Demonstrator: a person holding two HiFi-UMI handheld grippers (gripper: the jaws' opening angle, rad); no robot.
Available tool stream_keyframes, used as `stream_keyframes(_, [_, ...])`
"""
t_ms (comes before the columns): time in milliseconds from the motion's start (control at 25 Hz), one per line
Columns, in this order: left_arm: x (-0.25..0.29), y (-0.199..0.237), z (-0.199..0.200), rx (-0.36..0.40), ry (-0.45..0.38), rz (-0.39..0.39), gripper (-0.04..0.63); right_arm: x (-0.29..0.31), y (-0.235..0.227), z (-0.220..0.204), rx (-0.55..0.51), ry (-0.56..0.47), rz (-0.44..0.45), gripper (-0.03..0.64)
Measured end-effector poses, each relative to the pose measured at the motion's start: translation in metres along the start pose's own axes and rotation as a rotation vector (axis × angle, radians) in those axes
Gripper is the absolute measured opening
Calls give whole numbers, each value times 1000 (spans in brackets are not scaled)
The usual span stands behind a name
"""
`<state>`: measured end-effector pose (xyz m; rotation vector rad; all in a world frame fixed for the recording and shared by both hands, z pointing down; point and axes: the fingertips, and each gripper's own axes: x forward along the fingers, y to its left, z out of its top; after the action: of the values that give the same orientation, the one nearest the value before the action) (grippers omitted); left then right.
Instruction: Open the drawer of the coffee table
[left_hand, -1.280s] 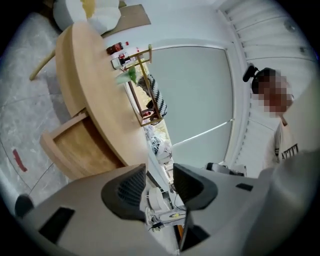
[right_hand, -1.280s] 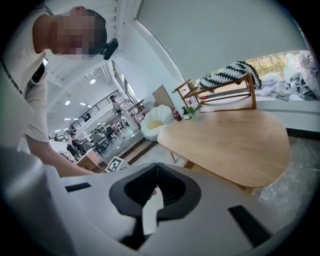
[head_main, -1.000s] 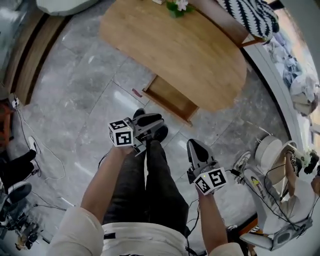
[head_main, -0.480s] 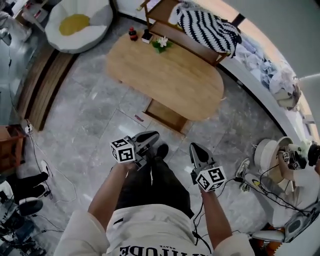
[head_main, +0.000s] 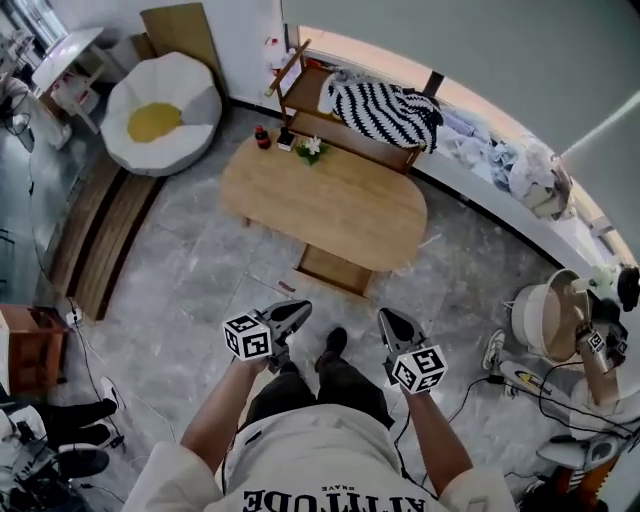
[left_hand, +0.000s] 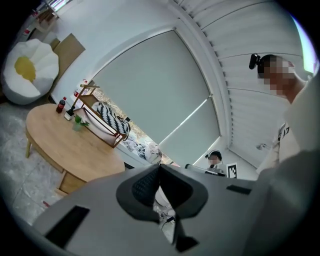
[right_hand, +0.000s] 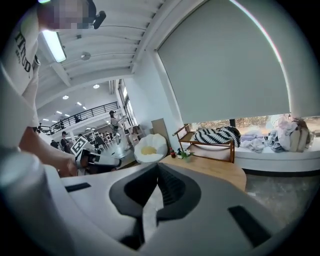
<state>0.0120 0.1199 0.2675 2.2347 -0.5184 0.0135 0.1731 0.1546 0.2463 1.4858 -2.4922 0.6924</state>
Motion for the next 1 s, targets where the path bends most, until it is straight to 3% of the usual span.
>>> stream_keyframes(400, [-67,-46,13,192,4,32,20,-41,83,6,-57,-78,-87,18])
stream_keyframes(600, [-105,-82,20,252,13,9,20,-62,128,9,-77,-103,-120,18])
stream_keyframes(800, [-123,-117,24,364,3,-25,20,-89,148,21,-102,-132,-133,18])
stream_keyframes(1000, [-125,-141,27,452,-57,26,20,-119,144,30,-145,-165,-143,18])
